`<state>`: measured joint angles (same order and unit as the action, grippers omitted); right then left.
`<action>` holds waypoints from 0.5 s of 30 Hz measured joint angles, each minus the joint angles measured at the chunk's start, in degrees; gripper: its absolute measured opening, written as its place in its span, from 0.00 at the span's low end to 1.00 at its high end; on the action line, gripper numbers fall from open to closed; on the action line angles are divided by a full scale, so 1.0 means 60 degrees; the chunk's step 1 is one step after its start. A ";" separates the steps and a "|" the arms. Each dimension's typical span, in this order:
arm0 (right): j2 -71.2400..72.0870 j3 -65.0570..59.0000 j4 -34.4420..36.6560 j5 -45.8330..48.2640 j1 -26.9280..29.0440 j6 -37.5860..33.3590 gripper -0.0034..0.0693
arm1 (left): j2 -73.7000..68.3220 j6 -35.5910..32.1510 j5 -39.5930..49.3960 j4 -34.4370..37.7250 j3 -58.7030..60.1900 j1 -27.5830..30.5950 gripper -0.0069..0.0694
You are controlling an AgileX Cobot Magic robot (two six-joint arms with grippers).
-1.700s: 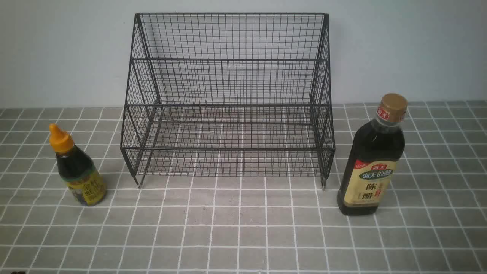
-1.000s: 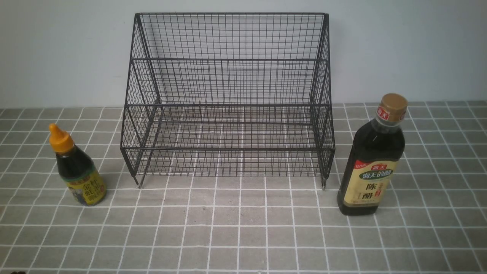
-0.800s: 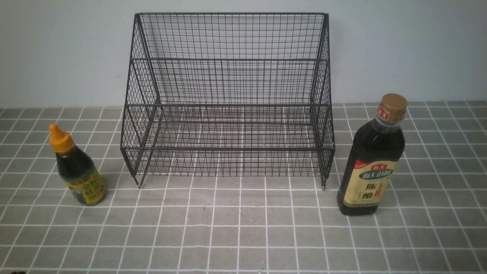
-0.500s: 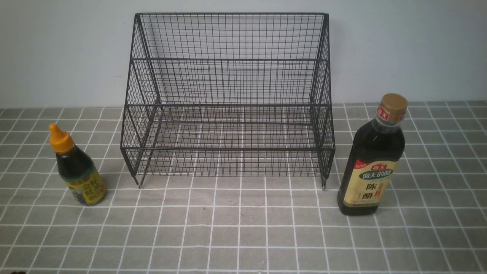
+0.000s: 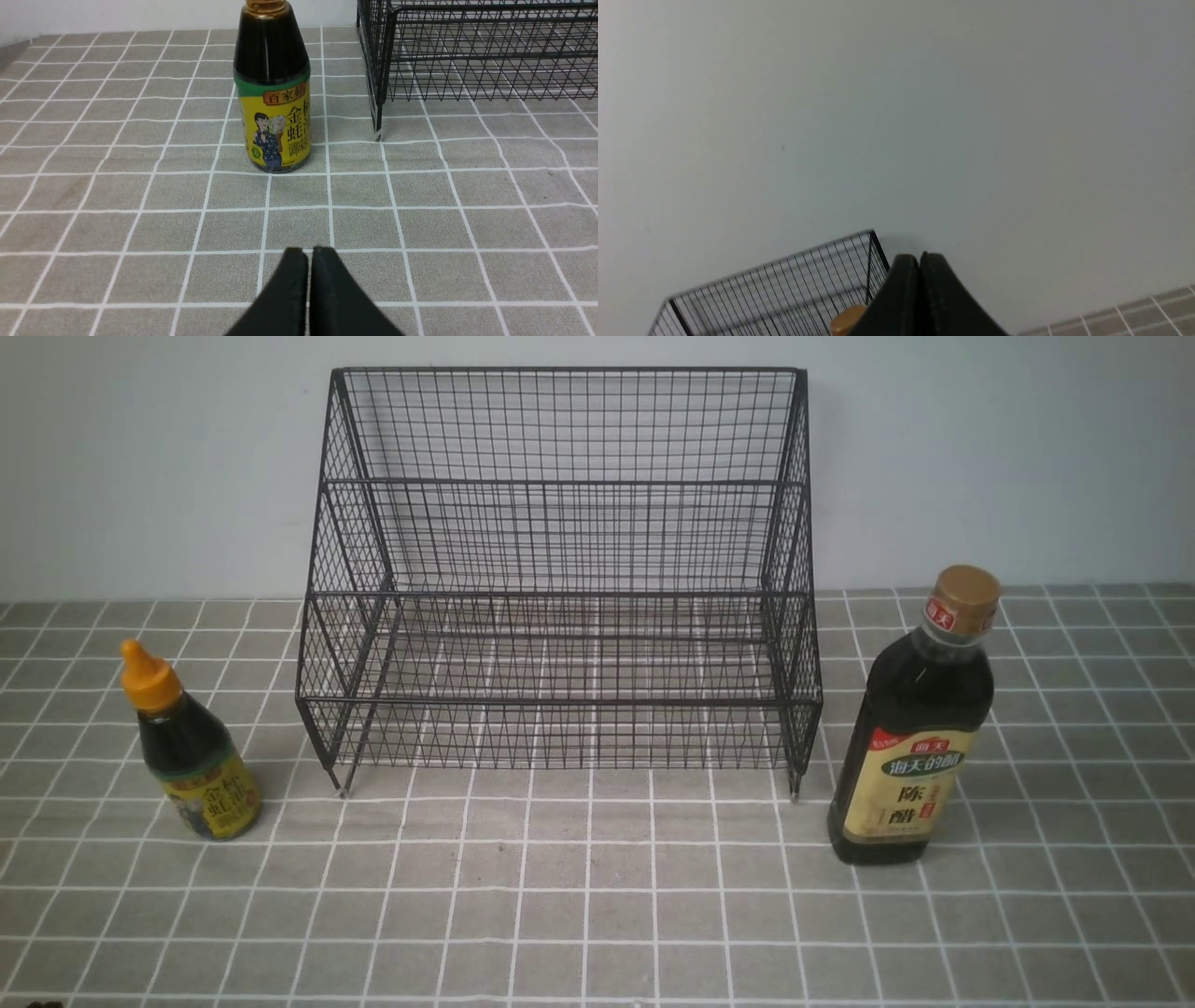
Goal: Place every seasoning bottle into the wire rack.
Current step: Use the right arm to grab the condiment bottle closest to it
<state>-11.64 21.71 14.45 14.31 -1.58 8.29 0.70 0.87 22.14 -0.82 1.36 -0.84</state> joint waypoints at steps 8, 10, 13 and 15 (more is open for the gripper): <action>-0.3706 0.2835 0.0121 0.2003 0.0000 -0.2102 0.03 | 0.0000 0.0000 0.0000 0.0000 0.0000 0.0000 0.08; -0.4214 0.3201 0.0576 0.2049 0.0000 -0.2743 0.03 | 0.0000 0.0000 0.0000 0.0000 0.0000 0.0000 0.08; -0.5190 0.3818 0.1751 0.2128 0.0000 -0.4141 0.06 | 0.0000 0.0000 0.0000 0.0000 0.0000 0.0000 0.08; -0.5619 0.4048 0.2409 0.2187 0.0000 -0.4875 0.09 | 0.0000 0.0000 0.0000 0.0000 0.0000 0.0000 0.08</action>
<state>-45.36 46.00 28.90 27.43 -1.58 -20.96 0.70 0.87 22.14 -0.82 1.36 -0.84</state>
